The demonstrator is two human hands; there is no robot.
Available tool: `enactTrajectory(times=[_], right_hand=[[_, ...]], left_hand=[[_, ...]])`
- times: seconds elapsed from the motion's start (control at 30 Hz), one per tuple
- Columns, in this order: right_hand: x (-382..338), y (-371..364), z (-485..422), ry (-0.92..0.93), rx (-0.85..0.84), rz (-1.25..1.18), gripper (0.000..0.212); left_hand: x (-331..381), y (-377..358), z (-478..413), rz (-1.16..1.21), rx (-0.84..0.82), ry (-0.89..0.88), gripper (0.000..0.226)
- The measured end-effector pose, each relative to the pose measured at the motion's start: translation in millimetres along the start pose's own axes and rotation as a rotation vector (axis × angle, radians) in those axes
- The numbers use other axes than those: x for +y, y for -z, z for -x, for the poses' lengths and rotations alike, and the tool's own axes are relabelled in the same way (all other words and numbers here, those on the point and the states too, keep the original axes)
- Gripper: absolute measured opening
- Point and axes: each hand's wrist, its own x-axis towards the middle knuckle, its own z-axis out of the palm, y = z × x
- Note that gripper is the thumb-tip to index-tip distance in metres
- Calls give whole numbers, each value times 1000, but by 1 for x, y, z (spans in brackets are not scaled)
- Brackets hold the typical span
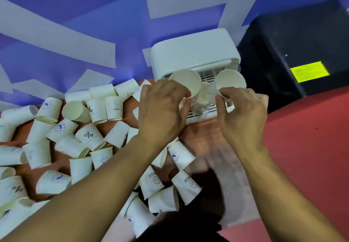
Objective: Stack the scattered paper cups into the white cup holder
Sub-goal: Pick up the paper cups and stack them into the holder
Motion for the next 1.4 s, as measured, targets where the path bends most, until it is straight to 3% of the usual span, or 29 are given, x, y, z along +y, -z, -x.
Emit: enactTrajectory(times=[0.3, 0.53, 0.73, 0.97, 1.1, 1.4], right_hand=[[15, -24, -17, 132, -3, -62, 6], [25, -50, -23, 230, -135, -34, 10], [32, -67, -19, 205, -292, 7, 13], [34, -81, -15, 206, -373, 106, 19], [36, -87, -11, 198, -444, 160, 23], [34, -90, -9, 175, -425, 132, 20]], left_hand=[[-4, -22, 2, -120, -80, -4, 9], [-12, -37, 5, -142, -106, 22, 13], [-24, -52, 10, -127, -171, 72, 14], [-28, -63, 11, -128, -262, 93, 34], [-27, -67, 10, -135, -262, 49, 31], [-42, -81, 15, -132, -343, 93, 25]])
